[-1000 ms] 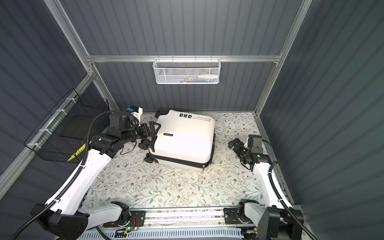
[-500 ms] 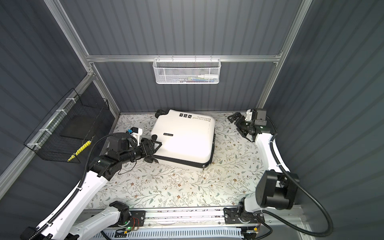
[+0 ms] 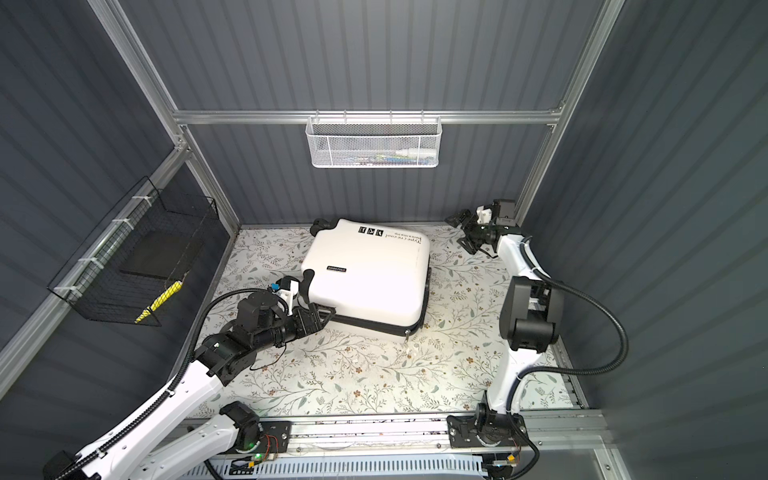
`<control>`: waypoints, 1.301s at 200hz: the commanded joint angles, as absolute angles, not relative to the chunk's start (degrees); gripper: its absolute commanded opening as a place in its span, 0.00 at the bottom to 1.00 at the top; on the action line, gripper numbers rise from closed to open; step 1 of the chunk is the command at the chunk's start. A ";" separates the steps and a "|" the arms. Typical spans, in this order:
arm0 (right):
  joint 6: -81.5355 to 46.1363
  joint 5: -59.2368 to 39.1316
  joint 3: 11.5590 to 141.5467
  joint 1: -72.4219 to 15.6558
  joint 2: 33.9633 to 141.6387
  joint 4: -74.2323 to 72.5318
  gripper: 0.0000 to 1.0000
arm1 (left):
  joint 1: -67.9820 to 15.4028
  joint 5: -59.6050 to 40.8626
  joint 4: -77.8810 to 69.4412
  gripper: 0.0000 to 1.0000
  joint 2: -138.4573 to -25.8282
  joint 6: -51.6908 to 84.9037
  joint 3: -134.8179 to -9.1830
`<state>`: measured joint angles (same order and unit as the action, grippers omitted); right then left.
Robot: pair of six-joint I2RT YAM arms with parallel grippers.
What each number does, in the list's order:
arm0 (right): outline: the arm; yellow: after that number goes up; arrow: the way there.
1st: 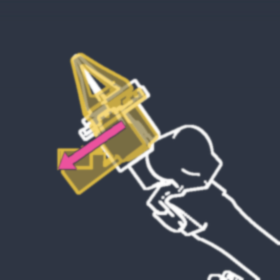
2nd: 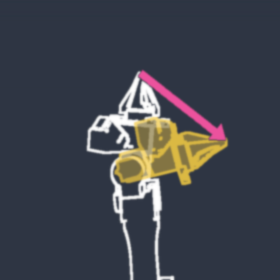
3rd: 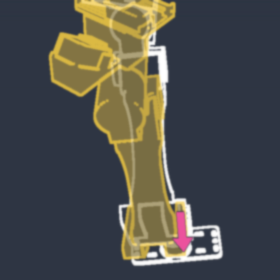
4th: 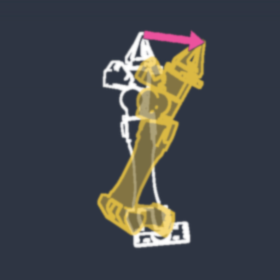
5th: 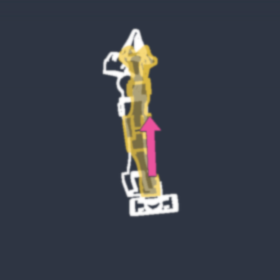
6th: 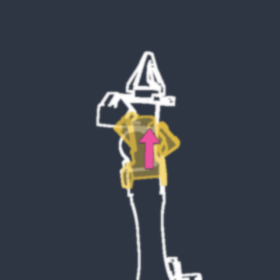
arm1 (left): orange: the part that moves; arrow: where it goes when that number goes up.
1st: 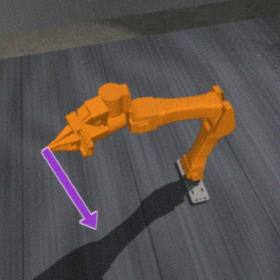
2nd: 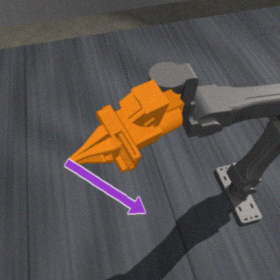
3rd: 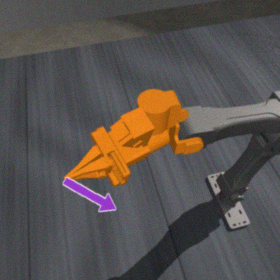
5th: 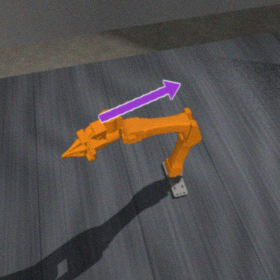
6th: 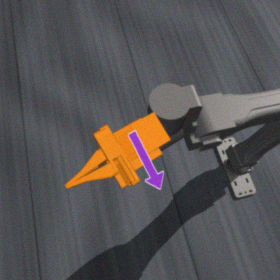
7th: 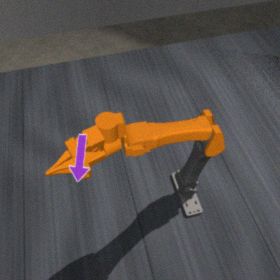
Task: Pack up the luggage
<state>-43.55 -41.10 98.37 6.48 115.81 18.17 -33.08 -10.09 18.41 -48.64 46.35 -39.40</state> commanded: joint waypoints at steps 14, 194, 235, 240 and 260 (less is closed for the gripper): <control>-46.61 -45.87 108.71 3.91 124.77 17.96 0.94 | -33.83 -10.22 13.34 1.00 -47.90 46.26 -37.55; -43.34 -54.49 97.43 -3.74 126.65 9.34 0.74 | -34.10 -1.19 19.10 1.00 -40.03 49.02 -34.60; -46.97 -54.49 82.80 -6.08 119.28 -0.99 0.70 | -34.10 1.88 23.03 1.00 -37.10 50.84 -33.83; -47.67 -54.41 80.98 -6.53 118.41 -2.46 0.69 | -34.10 2.30 23.55 1.00 -37.01 50.44 -34.08; -49.87 -53.90 73.88 -8.26 115.24 -8.24 0.68 | -34.10 4.23 25.66 1.00 -37.34 48.33 -35.13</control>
